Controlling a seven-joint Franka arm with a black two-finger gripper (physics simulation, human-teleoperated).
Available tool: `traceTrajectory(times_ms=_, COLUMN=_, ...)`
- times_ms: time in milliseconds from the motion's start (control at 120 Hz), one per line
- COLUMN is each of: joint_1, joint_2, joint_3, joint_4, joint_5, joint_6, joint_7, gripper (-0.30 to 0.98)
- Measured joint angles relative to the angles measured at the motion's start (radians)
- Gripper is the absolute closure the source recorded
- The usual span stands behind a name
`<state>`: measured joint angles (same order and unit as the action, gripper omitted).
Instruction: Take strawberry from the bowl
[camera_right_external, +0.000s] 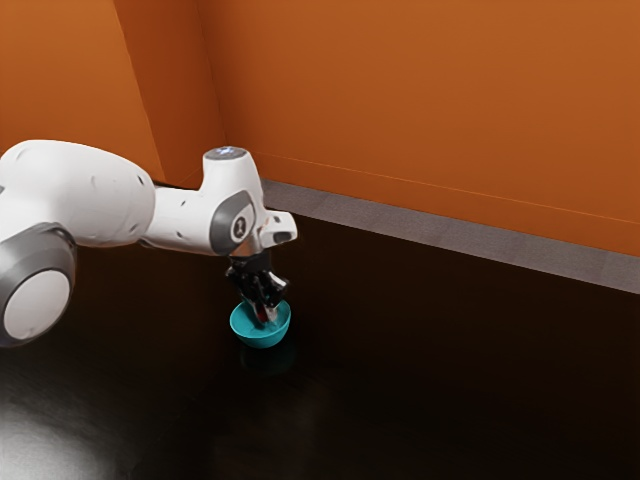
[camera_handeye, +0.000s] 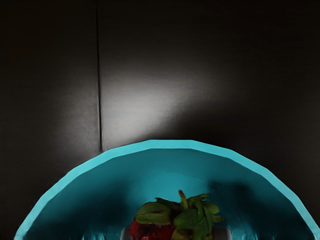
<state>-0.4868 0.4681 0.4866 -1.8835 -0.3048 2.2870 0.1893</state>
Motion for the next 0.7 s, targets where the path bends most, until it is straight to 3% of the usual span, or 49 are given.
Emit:
traceTrajectory(times_ms=342, joint_1=-0.079, joint_2=-0.100, joint_3=0.008, joint_4=0.003, joint_5=0.024, joint_6=-0.013, joint_7=-0.045, gripper=0.79)
traceTrajectory(times_ms=700, joint_1=-0.092, joint_2=-0.059, joint_3=-0.153, joint_4=0.083, joint_5=0.028, joint_6=-0.011, joint_7=-0.092, gripper=0.78)
